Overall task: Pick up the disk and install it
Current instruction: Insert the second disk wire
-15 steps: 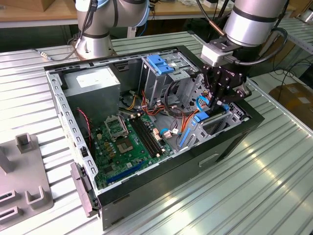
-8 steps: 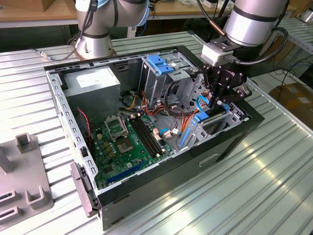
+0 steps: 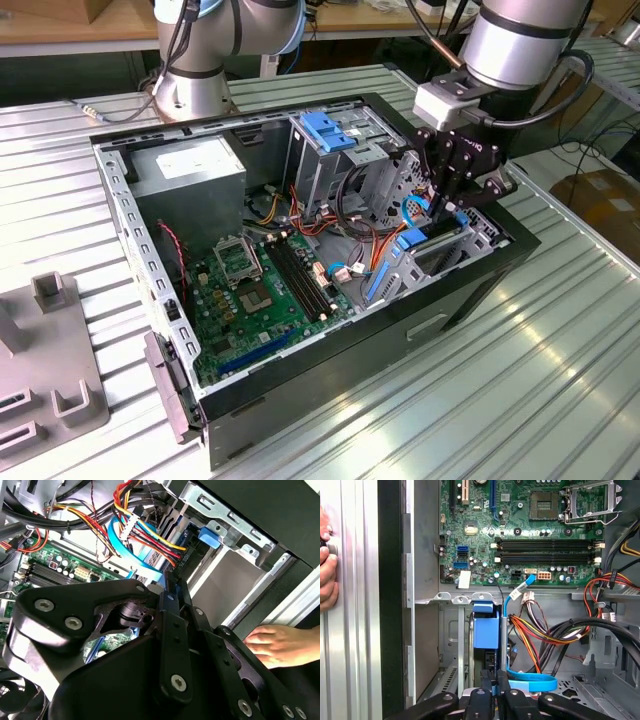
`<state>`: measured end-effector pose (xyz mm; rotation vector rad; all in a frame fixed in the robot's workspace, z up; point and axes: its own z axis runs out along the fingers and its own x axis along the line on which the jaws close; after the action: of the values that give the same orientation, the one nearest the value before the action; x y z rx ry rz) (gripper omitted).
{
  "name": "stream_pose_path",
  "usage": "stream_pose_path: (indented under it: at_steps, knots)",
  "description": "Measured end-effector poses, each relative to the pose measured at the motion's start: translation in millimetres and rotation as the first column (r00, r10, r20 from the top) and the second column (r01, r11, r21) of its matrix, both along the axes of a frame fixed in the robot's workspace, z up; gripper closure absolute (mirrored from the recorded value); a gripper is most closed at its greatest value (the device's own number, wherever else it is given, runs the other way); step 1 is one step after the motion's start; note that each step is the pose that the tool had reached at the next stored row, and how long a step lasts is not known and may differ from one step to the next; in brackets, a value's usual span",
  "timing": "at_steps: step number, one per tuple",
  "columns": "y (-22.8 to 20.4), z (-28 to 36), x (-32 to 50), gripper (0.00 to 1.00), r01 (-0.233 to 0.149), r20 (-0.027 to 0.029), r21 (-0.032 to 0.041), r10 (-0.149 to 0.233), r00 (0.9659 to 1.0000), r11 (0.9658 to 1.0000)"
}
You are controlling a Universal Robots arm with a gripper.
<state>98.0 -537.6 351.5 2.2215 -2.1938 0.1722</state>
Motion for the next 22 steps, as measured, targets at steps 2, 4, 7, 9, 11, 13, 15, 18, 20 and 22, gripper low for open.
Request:
stream_pose_path:
  at_steps: [2, 4, 7, 9, 11, 13, 15, 18, 20, 22]
  knots:
    - [0.0, 0.0, 0.0, 0.84, 0.0, 0.0, 0.0, 0.0, 1.0, 1.0]
    - [-0.3, 0.3, 0.0, 0.84, 0.0, 0.0, -0.0004, 0.0, 1.0, 1.0]
    - [-4.8, 0.1, 0.0, 0.84, 0.0, -0.0001, 0.0096, 0.0, 1.0, 1.0]
    - [-7.4, -0.1, 0.0, 0.84, 0.0, 0.0, 0.0238, 0.0, 1.0, 0.9997]
    - [-9.9, -0.3, 0.0, 0.84, 0.0, 0.0, 0.0449, 0.0, 1.0, 0.999]
    - [-10.8, -0.3, 0.0, 0.84, 0.0, 0.0, 0.0747, 0.0, 1.0, 0.9972]
    - [-14.2, -0.6, 0.0, 0.84, 0.0, 0.0, 0.0952, 0.0, 1.0, 0.9955]
    - [-18.4, -1.0, 0.0, 0.84, 0.0, 0.0, 0.096, 0.0, 1.0, 0.9954]
    - [-19.4, -1.1, 0.0, 0.84, 0.001, 0.0, 0.1002, -0.001, 1.0, 0.995]
    - [-19.8, -1.3, 0.0, 0.84, 0.001, 0.0, 0.107, -0.001, 1.0, 0.9943]
